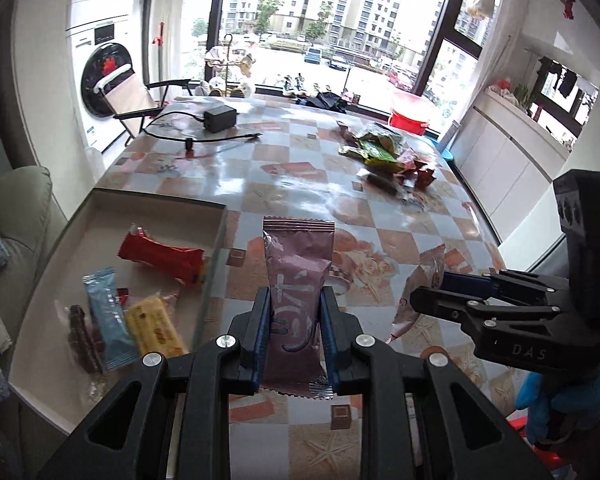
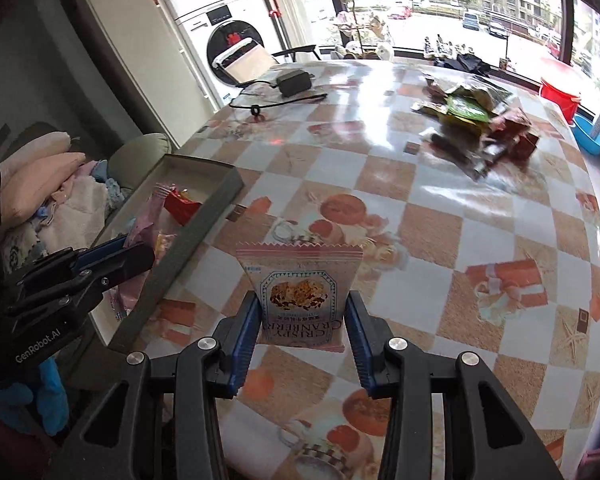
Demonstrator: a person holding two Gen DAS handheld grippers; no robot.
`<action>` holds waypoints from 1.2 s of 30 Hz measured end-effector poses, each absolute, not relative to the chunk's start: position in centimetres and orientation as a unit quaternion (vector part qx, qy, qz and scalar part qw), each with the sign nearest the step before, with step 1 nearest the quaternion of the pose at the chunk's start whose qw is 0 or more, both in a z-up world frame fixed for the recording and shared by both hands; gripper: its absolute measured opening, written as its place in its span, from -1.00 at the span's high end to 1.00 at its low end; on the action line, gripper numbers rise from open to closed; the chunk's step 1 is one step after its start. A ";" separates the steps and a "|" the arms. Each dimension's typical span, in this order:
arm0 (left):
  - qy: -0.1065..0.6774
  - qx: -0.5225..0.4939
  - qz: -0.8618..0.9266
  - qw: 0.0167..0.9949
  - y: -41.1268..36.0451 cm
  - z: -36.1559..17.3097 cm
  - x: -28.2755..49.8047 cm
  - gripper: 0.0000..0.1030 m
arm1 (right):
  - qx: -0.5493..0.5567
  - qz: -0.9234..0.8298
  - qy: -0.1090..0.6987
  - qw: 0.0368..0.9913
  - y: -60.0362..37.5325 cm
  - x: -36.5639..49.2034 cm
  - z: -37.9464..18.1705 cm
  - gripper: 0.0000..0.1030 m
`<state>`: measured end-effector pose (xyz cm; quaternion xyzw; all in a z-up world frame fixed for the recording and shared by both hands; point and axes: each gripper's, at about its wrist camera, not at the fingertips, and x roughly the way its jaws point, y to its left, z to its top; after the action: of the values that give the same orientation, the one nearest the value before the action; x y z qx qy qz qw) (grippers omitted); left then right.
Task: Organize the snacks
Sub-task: 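Carry the pink bar and cranberry pack over the tray box with both grippers, then open both grippers to drop the packs into the tray box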
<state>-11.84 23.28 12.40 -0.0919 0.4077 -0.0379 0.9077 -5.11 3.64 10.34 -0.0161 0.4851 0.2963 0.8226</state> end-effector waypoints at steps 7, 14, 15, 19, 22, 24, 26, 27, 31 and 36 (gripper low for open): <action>0.402 -0.129 0.023 0.906 30.7 11.5 -13.5 0.50 | -0.041 0.358 0.484 0.797 12.3 -5.1 11.0 0.14; 0.424 -0.160 0.074 0.888 35.8 8.1 -14.4 0.50 | -0.044 0.395 0.510 0.763 19.5 -4.2 9.6 0.14; 0.428 -0.164 0.077 0.886 36.2 7.6 -14.4 0.50 | -0.045 0.398 0.514 0.758 20.3 -4.0 9.4 0.14; 0.443 -0.171 0.090 0.875 37.0 5.9 -14.1 0.46 | -0.064 0.395 0.527 0.750 23.4 -3.3 8.2 0.14; 0.450 -0.176 0.092 0.871 37.2 5.3 -14.0 0.02 | -0.073 0.388 0.540 0.744 24.7 -2.8 7.2 0.13; 0.449 -0.179 0.095 0.870 37.2 5.1 -14.1 -0.39 | -0.074 0.382 0.547 0.741 24.9 -2.5 6.7 0.12; 0.444 -0.177 0.096 0.873 37.2 5.2 -14.2 -0.54 | -0.075 0.377 0.552 0.740 24.9 -2.4 6.4 -0.12; 0.444 -0.175 0.096 0.873 37.3 5.3 -14.2 -0.54 | -0.075 0.374 0.552 0.742 24.8 -2.4 6.3 -0.45; 0.460 -0.174 0.104 0.864 37.4 4.8 -13.9 -0.60 | -0.082 0.364 0.548 0.749 24.4 -2.6 6.6 -0.60; 0.476 -0.149 0.123 0.858 36.5 4.3 -13.6 -0.68 | -0.088 0.351 0.551 0.752 23.6 -2.7 6.7 -1.00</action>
<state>-13.63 36.53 4.34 -0.1495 0.4760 0.1228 0.8579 -2.72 23.57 6.70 -0.0878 0.5510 0.3512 0.7519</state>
